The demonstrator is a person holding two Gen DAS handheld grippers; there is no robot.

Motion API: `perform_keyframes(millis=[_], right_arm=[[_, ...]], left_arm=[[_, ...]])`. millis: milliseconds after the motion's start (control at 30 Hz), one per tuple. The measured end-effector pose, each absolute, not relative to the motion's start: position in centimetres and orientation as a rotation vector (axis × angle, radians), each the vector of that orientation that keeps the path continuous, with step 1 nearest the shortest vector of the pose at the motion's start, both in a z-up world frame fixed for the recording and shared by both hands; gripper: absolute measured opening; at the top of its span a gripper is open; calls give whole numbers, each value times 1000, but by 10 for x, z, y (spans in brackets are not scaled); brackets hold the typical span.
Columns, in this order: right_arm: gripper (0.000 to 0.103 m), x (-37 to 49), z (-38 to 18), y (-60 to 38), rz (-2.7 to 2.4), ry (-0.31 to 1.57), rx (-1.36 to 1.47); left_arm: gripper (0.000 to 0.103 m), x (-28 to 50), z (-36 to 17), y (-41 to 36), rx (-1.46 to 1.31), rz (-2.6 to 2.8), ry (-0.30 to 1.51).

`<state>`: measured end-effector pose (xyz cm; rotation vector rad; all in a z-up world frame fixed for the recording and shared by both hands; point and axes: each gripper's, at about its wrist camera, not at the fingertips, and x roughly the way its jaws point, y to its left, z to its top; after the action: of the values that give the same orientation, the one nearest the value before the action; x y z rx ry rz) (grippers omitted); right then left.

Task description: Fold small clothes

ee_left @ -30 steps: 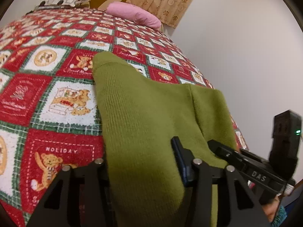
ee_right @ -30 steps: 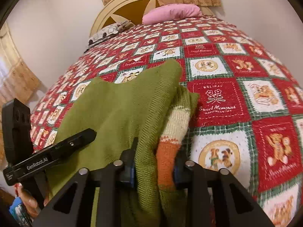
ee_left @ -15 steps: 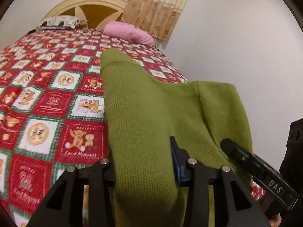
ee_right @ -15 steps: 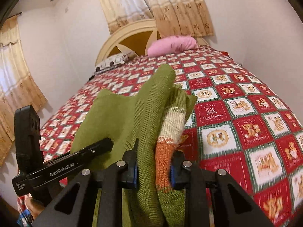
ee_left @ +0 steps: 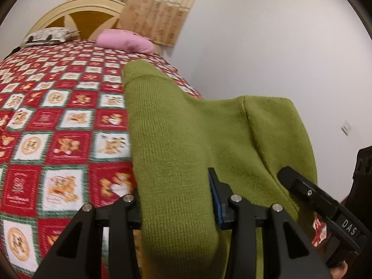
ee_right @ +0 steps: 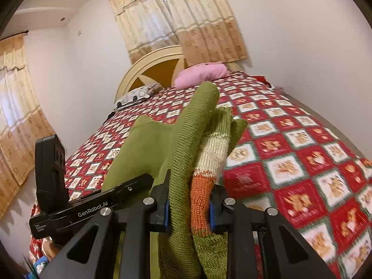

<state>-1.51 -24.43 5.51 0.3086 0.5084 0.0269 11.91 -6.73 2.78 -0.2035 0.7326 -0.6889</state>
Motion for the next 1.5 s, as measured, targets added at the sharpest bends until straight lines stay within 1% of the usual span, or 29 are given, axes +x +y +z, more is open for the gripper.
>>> perform_keyframes(millis=[200,467,667,833,1000,1333,1433,1500], right_arm=[[24,-51,62,-270,-35,489,298],[24,-98,80,-317,-130,436,304],[24,-119,76,-359,-227,420,328],[24,-123,62,-393,-306,429,332],[24,-116,36,-429,-363,469,387],[24,-97,-16,-471,-419,574,462],[24,-93,-23,-478,-426,597,473],[24,-92,-28,-480,-434,612,465]], left_arm=[[42,101,33,-100,-175,-759,740],[42,76,49,-163,-124,-889,730],[42,66,46,-215,-101,-960,764],[42,68,35,-255,-58,-987,784],[42,70,17,-287,-2,-981,816],[42,75,-20,-316,56,-929,908],[44,75,-21,-318,59,-912,936],[50,78,-24,-321,74,-897,942]])
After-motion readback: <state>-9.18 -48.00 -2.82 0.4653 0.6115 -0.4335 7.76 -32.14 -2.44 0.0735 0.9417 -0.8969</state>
